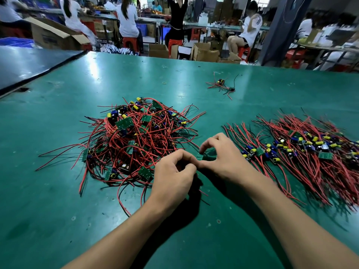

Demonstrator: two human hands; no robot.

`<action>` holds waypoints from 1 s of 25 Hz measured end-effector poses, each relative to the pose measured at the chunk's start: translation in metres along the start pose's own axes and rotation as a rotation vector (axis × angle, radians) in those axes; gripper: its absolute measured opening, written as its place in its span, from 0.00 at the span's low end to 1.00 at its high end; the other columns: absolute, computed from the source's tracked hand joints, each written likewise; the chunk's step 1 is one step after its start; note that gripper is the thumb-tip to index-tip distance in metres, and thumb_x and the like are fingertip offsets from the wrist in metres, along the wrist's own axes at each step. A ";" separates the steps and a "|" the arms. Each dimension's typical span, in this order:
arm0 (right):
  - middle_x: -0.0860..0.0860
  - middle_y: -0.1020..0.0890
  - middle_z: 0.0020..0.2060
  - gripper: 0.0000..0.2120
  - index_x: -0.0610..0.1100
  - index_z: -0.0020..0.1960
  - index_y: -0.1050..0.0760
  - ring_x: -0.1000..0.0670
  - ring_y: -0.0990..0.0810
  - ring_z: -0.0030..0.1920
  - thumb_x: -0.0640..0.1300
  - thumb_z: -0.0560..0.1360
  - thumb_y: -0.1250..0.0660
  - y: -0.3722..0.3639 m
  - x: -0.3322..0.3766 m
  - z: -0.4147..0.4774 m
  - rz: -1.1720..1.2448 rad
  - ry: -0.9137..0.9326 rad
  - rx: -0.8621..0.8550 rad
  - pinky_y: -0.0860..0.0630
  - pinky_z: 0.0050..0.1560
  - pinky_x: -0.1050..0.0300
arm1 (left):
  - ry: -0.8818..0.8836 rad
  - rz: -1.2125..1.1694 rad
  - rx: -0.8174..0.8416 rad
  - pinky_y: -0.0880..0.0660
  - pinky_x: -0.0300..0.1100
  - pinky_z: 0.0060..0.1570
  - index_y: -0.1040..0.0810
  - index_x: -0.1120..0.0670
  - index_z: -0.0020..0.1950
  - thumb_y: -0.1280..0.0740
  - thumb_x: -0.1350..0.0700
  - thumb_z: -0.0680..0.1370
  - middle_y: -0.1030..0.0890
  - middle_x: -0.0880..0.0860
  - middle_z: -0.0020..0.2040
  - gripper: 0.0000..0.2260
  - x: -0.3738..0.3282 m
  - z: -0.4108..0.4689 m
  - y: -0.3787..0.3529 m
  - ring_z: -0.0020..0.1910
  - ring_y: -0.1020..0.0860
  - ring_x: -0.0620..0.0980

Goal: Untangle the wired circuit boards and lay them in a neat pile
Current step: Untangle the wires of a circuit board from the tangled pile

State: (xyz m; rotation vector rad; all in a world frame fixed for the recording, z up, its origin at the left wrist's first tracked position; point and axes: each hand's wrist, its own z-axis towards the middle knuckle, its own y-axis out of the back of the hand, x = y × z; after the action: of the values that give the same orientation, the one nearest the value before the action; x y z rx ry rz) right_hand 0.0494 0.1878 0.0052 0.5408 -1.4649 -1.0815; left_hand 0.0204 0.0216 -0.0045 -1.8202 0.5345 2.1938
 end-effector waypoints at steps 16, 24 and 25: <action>0.50 0.14 0.37 0.09 0.46 0.43 0.17 0.51 0.16 0.38 0.52 0.73 0.30 0.019 -0.004 -0.029 1.072 0.012 -0.458 0.19 0.43 0.59 | 0.142 -0.416 -0.136 0.20 0.51 0.35 0.21 0.61 0.47 0.41 0.60 0.82 0.20 0.59 0.45 0.10 -0.004 0.008 0.003 0.38 0.21 0.52; 0.45 0.24 0.28 0.18 0.45 0.33 0.22 0.52 0.31 0.22 0.55 0.76 0.33 0.019 0.005 -0.031 1.228 -0.371 -0.090 0.36 0.21 0.63 | 0.133 -0.280 -0.001 0.27 0.36 0.29 0.18 0.57 0.45 0.34 0.55 0.79 0.17 0.51 0.37 0.08 -0.001 0.007 -0.001 0.34 0.22 0.46; 0.45 0.25 0.26 0.20 0.45 0.32 0.22 0.52 0.32 0.21 0.57 0.77 0.33 0.012 0.007 -0.034 1.112 -0.364 -0.033 0.37 0.21 0.64 | 0.121 -0.263 0.029 0.27 0.37 0.31 0.17 0.57 0.45 0.34 0.54 0.79 0.16 0.53 0.38 0.09 -0.001 0.006 -0.001 0.35 0.21 0.47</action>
State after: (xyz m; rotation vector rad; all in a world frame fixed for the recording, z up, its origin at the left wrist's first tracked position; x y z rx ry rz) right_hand 0.0830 0.1768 0.0151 -0.5160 -1.6924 -0.2983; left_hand 0.0153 0.0251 -0.0025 -1.8959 0.3254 1.9044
